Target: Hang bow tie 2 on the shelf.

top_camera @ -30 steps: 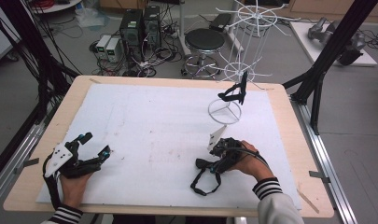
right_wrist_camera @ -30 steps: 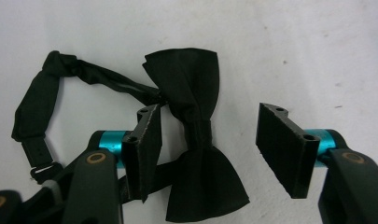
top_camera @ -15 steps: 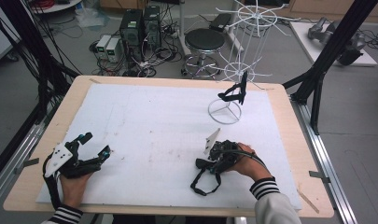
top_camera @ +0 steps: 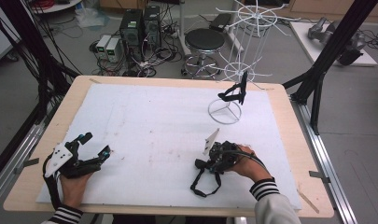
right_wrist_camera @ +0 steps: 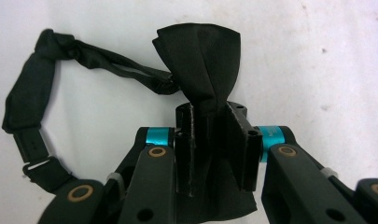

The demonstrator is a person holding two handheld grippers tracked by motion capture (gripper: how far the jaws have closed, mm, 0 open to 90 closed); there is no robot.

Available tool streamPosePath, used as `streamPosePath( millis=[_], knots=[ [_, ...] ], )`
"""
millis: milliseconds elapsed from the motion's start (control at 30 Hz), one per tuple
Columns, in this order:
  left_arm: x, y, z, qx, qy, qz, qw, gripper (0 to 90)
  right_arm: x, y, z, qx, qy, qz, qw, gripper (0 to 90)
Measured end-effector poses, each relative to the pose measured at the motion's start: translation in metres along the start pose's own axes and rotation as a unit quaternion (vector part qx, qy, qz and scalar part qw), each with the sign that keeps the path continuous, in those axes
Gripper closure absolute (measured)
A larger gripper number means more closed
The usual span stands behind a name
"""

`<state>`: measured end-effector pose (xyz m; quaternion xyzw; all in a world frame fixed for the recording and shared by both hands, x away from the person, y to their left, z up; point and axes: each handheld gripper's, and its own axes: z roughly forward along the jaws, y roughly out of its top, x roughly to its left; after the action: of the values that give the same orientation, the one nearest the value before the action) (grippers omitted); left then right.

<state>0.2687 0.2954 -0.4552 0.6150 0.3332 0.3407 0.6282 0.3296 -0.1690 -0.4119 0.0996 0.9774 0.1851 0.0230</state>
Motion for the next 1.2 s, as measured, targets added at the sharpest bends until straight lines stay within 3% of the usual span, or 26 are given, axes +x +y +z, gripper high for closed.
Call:
streamPosePath(
  millis=[167,367,633,900,933,1000,1033,1067,1200],
  knots=[
    [0.000,0.000,0.000,0.000,0.000,0.000,1.0000,14.5,0.000,0.000,-0.003,-0.010,-0.003,0.003,0.9999,74.3],
    [0.000,0.000,0.000,0.000,0.000,0.000,1.0000,14.5,-0.002,-0.003,-0.013,-0.045,-0.008,0.019,0.9988,74.4],
    [0.000,0.000,0.000,0.001,-0.001,0.002,1.0000,14.5,0.000,-0.011,-0.028,-0.102,-0.020,0.039,0.9938,74.4],
    [0.000,0.000,0.000,0.001,-0.001,0.002,1.0000,14.5,-0.001,-0.019,-0.043,-0.163,-0.038,0.068,0.9835,74.4],
    [0.000,0.000,0.000,0.001,-0.001,0.002,1.0000,14.5,-0.001,-0.019,-0.043,-0.163,-0.038,0.068,0.9835,74.4],
    [0.000,0.000,0.000,0.001,0.000,0.002,1.0000,14.5,-0.002,-0.022,-0.049,-0.182,-0.048,0.077,0.9790,74.4],
    [0.000,0.000,0.000,0.001,0.000,0.002,1.0000,14.5,-0.002,-0.022,-0.049,-0.182,-0.048,0.077,0.9790,74.4],
    [0.000,0.000,0.000,0.001,-0.001,0.002,1.0000,14.5,-0.002,-0.023,-0.053,-0.195,-0.055,0.083,0.9756,74.4],
    [0.000,0.000,0.000,0.001,-0.001,0.002,1.0000,14.5,-0.003,-0.027,-0.060,-0.221,-0.071,0.093,0.9683,74.4]
  ],
)
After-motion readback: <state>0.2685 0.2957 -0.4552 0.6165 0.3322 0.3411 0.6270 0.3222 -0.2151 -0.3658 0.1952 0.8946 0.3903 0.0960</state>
